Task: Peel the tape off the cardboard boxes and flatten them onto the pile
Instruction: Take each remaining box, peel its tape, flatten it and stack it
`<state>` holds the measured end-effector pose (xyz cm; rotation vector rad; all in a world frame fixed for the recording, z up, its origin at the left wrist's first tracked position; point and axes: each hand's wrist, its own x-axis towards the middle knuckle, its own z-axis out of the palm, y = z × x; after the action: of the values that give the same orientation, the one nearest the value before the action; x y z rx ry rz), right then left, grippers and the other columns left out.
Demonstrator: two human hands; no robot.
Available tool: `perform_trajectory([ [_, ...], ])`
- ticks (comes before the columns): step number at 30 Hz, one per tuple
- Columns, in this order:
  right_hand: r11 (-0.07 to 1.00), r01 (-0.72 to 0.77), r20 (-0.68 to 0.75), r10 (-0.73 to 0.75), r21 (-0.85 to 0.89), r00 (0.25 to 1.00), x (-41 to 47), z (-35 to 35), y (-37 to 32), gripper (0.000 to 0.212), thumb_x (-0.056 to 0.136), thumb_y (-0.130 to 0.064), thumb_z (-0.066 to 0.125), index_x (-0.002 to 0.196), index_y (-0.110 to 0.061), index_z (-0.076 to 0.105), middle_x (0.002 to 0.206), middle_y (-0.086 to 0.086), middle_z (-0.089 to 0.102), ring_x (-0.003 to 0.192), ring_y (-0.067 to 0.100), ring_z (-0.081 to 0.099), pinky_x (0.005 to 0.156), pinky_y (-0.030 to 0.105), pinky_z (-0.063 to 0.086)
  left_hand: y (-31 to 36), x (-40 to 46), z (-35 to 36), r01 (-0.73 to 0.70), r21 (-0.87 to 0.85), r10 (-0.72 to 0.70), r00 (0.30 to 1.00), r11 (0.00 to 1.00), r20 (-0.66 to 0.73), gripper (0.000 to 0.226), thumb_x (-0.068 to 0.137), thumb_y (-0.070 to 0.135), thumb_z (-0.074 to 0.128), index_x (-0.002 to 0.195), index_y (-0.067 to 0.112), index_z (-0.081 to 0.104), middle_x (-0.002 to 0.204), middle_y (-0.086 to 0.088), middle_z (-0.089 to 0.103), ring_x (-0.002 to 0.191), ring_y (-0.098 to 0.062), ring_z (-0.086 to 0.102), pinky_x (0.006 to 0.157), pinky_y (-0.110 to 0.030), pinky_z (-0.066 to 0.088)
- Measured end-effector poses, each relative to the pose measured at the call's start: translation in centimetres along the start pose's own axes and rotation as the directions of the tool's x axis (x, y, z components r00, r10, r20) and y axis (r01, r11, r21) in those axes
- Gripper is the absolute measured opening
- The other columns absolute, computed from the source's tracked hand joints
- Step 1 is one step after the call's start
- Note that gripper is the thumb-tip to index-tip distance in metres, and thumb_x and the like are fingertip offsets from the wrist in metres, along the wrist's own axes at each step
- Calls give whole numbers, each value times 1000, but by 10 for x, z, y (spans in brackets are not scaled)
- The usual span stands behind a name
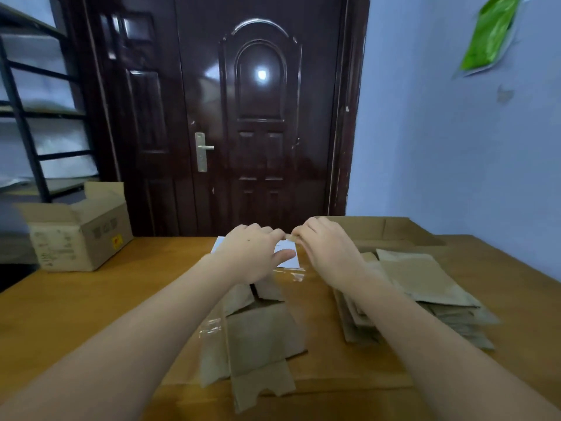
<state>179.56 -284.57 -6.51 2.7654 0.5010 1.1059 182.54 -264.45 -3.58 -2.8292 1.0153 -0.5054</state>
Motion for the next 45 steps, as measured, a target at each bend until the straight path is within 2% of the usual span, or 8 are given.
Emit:
perform_trajectory([
  [4,984,-179,202,171,22,964,10,13,41,26,103,-19,54,129,-20,58,123,0,59,113,19,55,90,34,54,1,38,16,6,-42,-3,996,999,86,62,104,65,28,153,29,38,146,3,54,125,-24,55,98,-39,45],
  [9,913,-399,403,396,-82,825,20,52,94,37,89,-1,69,119,-21,58,122,3,51,85,15,57,78,30,57,-2,77,41,-12,-22,16,988,1000,155,59,105,63,28,149,29,45,147,4,52,127,-23,53,103,-41,44],
  [16,867,-415,491,498,-275,715,36,89,138,40,89,2,65,124,-17,61,120,6,55,89,22,59,73,31,52,-5,101,64,-24,-42,32,983,999,180,60,103,66,29,144,28,52,145,3,56,127,-23,54,102,-41,46],
  [22,854,-470,555,507,-222,660,35,96,137,34,96,-7,57,128,-17,60,109,5,66,92,22,65,81,35,58,-16,92,62,-1,-72,13,985,997,169,56,105,61,30,148,29,47,149,3,52,131,-23,50,105,-41,42],
  [27,889,-455,553,352,55,755,35,70,105,36,105,-25,49,141,-22,57,135,2,64,118,21,61,101,37,52,-32,66,40,45,-53,-38,991,998,128,55,106,61,30,150,31,44,150,5,50,130,-22,51,102,-39,44],
  [32,927,-295,556,124,229,822,35,24,37,55,106,-46,43,157,-27,36,165,-3,31,150,17,32,121,37,29,-44,15,30,97,-105,-88,993,990,84,51,106,55,31,148,31,47,149,7,52,128,-22,52,102,-38,45],
  [38,919,-204,581,-34,338,813,21,-20,-34,60,105,-51,41,160,-34,25,169,-5,20,153,16,23,123,34,23,-41,-44,19,105,-107,-101,994,989,47,45,106,51,32,141,32,52,137,4,61,120,-25,59,90,-39,48],
  [45,922,-109,600,-149,371,786,11,-55,-77,58,103,-50,43,158,-42,26,166,-9,25,146,19,36,117,38,35,-26,-87,4,60,-98,-58,998,993,25,38,103,52,36,114,27,62,108,6,60,100,-23,62,75,-36,44],
])
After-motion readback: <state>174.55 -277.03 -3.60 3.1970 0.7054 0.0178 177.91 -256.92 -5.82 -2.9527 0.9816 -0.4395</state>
